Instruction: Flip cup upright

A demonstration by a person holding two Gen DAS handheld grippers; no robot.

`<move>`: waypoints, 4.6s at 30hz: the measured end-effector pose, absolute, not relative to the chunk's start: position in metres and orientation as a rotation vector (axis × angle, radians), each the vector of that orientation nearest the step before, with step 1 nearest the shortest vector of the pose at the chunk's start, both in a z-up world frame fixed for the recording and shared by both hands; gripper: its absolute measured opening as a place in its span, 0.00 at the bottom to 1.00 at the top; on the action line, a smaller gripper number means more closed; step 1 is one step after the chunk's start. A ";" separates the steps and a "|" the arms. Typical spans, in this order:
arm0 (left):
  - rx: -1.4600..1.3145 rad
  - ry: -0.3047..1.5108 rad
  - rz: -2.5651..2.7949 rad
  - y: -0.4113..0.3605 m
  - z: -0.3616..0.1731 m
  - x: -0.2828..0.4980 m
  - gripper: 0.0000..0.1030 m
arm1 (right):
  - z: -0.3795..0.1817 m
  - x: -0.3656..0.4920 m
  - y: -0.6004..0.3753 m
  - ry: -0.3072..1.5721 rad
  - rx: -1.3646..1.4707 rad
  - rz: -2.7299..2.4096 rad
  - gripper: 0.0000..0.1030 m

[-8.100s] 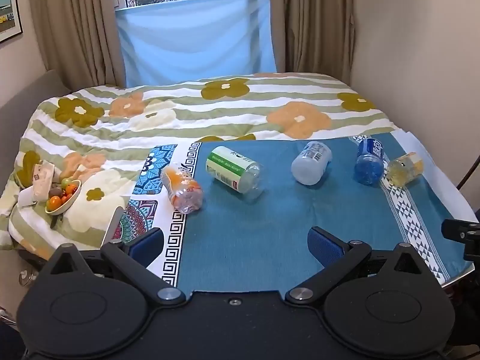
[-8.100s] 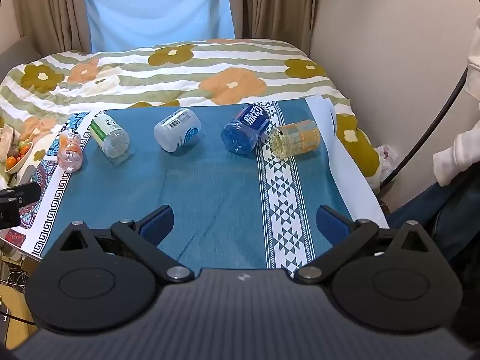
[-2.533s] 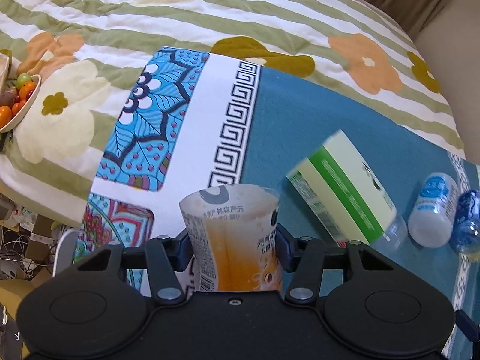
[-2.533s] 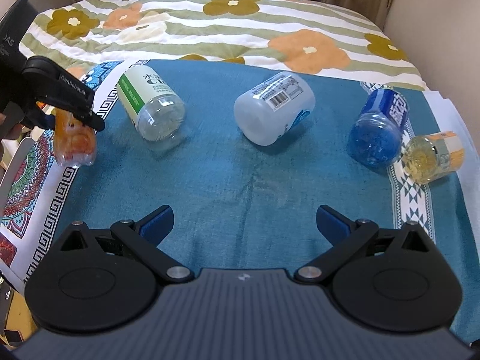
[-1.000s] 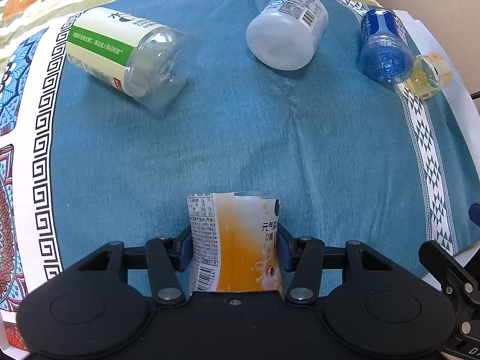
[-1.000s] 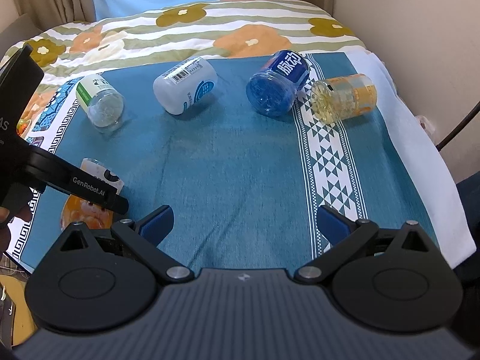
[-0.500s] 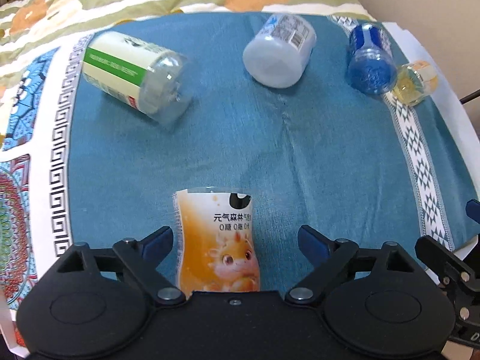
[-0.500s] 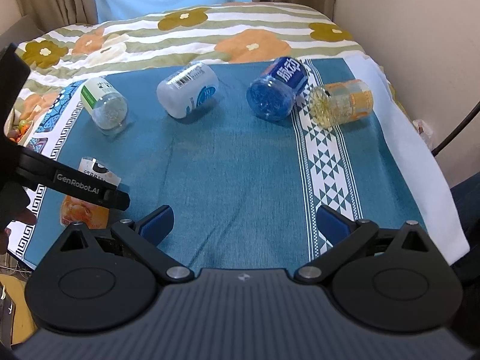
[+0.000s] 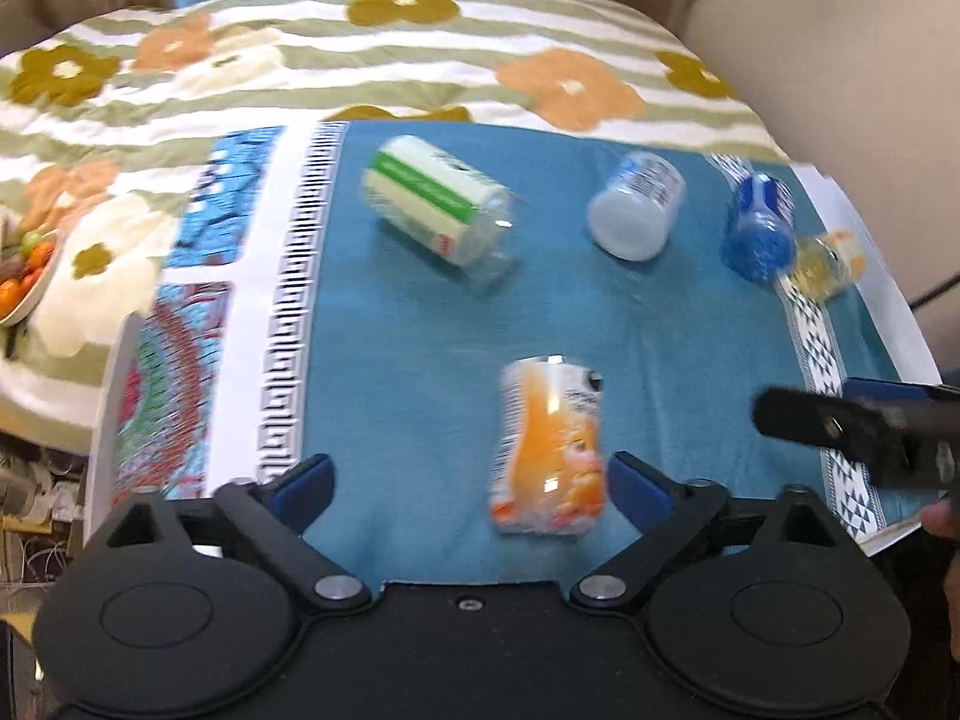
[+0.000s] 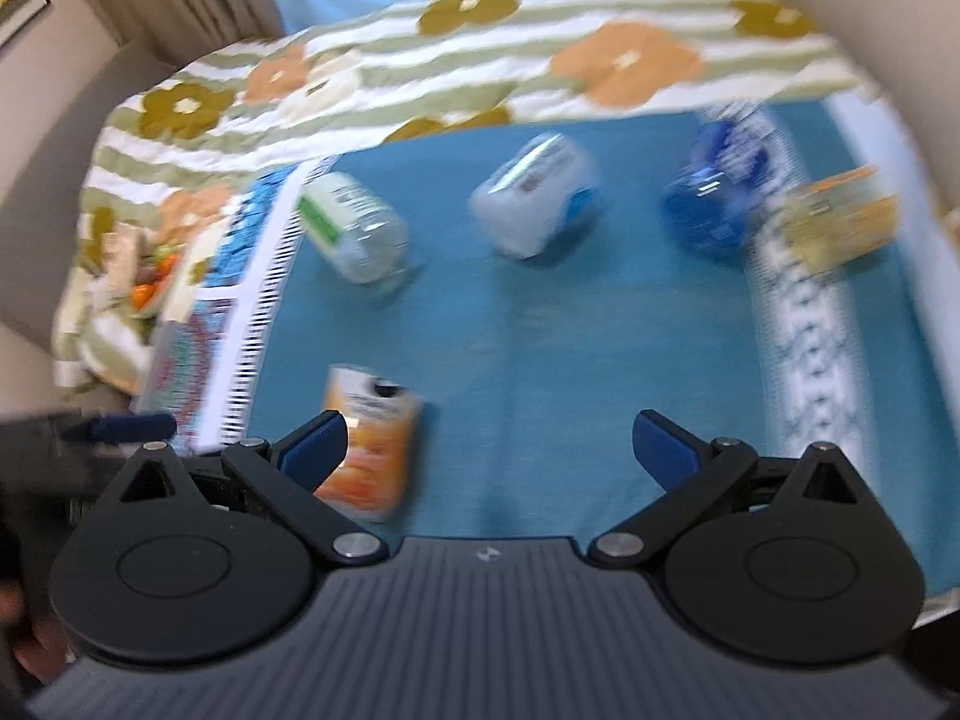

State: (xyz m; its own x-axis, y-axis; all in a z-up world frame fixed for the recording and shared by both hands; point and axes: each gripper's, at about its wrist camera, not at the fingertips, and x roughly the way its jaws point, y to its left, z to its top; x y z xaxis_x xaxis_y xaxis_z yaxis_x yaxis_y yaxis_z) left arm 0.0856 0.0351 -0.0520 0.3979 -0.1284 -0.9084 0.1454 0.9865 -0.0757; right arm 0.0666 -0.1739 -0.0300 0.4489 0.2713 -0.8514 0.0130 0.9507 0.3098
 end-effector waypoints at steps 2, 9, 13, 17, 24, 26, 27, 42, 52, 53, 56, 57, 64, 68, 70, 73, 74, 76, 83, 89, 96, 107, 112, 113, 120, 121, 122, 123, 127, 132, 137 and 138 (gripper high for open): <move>0.020 1.129 -0.148 0.044 -0.051 0.079 1.00 | -0.038 0.080 -0.165 1.138 0.343 0.187 1.00; 0.035 1.112 -0.107 0.071 -0.059 0.065 1.00 | -0.089 0.123 -0.139 1.308 0.550 0.198 1.00; 0.029 1.124 -0.104 0.080 -0.068 0.064 1.00 | -0.110 0.136 -0.131 1.350 0.584 0.173 1.00; 0.037 1.130 -0.102 0.086 -0.074 0.064 1.00 | -0.123 0.141 -0.127 1.376 0.591 0.152 0.95; 0.021 1.146 -0.113 0.091 -0.082 0.069 1.00 | -0.128 0.144 -0.130 1.382 0.605 0.144 0.85; 0.016 1.152 -0.115 0.092 -0.083 0.069 1.00 | -0.128 0.145 -0.130 1.383 0.613 0.150 0.77; 0.013 1.156 -0.117 0.092 -0.084 0.069 1.00 | -0.129 0.145 -0.130 1.388 0.619 0.154 0.72; 0.002 1.150 -0.124 0.093 -0.079 0.073 1.00 | -0.089 0.131 -0.115 1.165 0.426 0.231 0.67; 0.033 1.174 -0.127 0.088 -0.094 0.068 1.00 | -0.085 0.095 -0.089 0.883 0.085 0.344 0.67; 0.038 1.179 -0.126 0.087 -0.096 0.068 1.00 | -0.086 0.091 -0.087 0.860 0.058 0.355 0.67; 0.047 1.193 -0.126 0.086 -0.102 0.064 1.00 | -0.087 0.073 -0.086 0.798 -0.005 0.387 0.67; 0.048 1.197 -0.127 0.086 -0.103 0.063 1.00 | -0.088 0.068 -0.085 0.779 -0.026 0.397 0.67; 0.056 1.221 -0.128 0.082 -0.113 0.055 0.99 | -0.093 0.046 -0.084 0.715 -0.082 0.423 0.68; 0.058 1.229 -0.127 0.080 -0.116 0.052 0.99 | -0.095 0.037 -0.082 0.695 -0.108 0.425 0.69; 0.059 1.232 -0.126 0.080 -0.117 0.050 0.99 | -0.096 0.032 -0.081 0.684 -0.124 0.425 0.69; 0.063 1.236 -0.125 0.080 -0.119 0.048 0.99 | -0.098 0.028 -0.080 0.674 -0.133 0.423 0.69; 0.063 1.236 -0.125 0.080 -0.119 0.048 0.99 | -0.099 0.028 -0.080 0.673 -0.133 0.422 0.69; 0.064 1.238 -0.124 0.080 -0.120 0.047 0.99 | -0.099 0.027 -0.080 0.671 -0.131 0.422 0.70; 0.068 1.231 -0.122 0.080 -0.118 0.046 1.00 | -0.099 0.026 -0.081 0.662 -0.124 0.401 0.89; 0.073 1.215 -0.114 0.080 -0.107 0.045 0.99 | -0.084 0.022 -0.087 0.642 -0.092 0.390 0.95; 0.062 1.148 -0.111 0.071 -0.069 0.038 1.00 | -0.033 0.007 -0.111 0.651 -0.040 0.318 0.96; 0.004 0.927 -0.120 0.048 0.006 0.015 1.00 | 0.034 -0.020 -0.164 0.749 -0.020 0.071 1.00; 0.029 0.832 -0.092 0.038 0.025 0.006 1.00 | 0.044 -0.033 -0.186 0.768 0.007 -0.028 1.00; 0.037 0.817 -0.088 0.036 0.027 0.003 1.00 | 0.044 -0.036 -0.189 0.770 0.008 -0.041 1.00; 0.062 0.772 -0.117 0.023 0.031 -0.015 1.00 | 0.039 -0.055 -0.201 0.805 0.011 -0.098 1.00; 0.069 0.767 -0.120 0.021 0.031 -0.018 1.00 | 0.039 -0.056 -0.202 0.807 0.012 -0.102 1.00; 0.073 0.765 -0.122 0.020 0.031 -0.020 1.00 | 0.038 -0.058 -0.203 0.809 0.013 -0.107 1.00; 0.075 0.763 -0.122 0.018 0.031 -0.022 1.00 | 0.037 -0.060 -0.204 0.810 0.015 -0.112 1.00; 0.076 0.758 -0.132 0.017 0.030 -0.026 1.00 | 0.037 -0.064 -0.205 0.811 0.021 -0.123 1.00; 0.080 0.757 -0.136 0.016 0.030 -0.026 1.00 | 0.037 -0.066 -0.205 0.815 0.020 -0.126 1.00; 0.085 0.751 -0.139 0.016 0.031 -0.028 1.00 | 0.037 -0.066 -0.203 0.813 0.019 -0.128 1.00; 0.085 0.750 -0.137 0.016 0.031 -0.028 1.00 | 0.037 -0.066 -0.203 0.812 0.020 -0.128 1.00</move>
State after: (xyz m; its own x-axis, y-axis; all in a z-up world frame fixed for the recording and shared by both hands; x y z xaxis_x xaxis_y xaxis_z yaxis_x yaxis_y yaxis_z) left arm -0.0284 0.0162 0.0309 0.7231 -0.0938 -0.6844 0.1542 0.9876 0.0276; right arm -0.0665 -0.2033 0.0366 0.6804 -0.1064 -0.7251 0.1219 0.9921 -0.0313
